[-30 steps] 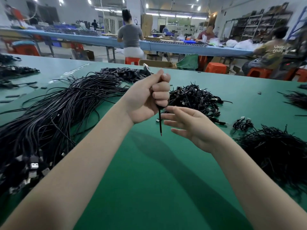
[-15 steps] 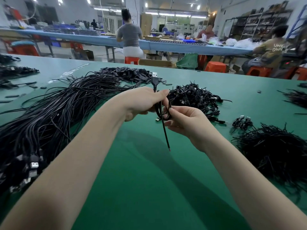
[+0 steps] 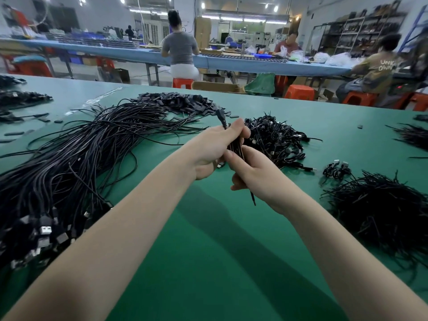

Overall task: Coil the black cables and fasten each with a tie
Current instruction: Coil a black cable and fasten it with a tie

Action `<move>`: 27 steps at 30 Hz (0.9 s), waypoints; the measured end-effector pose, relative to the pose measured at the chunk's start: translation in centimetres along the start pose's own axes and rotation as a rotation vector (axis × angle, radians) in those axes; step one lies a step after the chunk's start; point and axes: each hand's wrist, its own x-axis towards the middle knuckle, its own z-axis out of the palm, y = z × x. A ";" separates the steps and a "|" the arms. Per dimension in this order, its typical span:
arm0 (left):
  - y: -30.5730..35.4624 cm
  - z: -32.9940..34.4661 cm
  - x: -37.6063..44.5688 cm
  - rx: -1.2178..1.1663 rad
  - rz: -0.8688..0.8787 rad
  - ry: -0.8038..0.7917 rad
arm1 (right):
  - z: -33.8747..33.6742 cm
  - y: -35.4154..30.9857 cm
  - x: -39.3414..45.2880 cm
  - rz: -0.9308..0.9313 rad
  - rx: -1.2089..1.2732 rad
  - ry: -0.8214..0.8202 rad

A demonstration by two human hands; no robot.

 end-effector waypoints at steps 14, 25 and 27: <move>-5.2 0.8 2.0 0.510 0.068 0.253 | 0.2 4.7 1.5 0.244 -0.193 0.212; -11.0 0.5 1.9 1.610 0.950 0.220 | -4.2 4.0 0.2 0.379 -0.566 -0.322; -10.9 0.6 2.0 1.625 0.930 0.095 | -4.9 3.9 0.1 0.411 -0.605 -0.416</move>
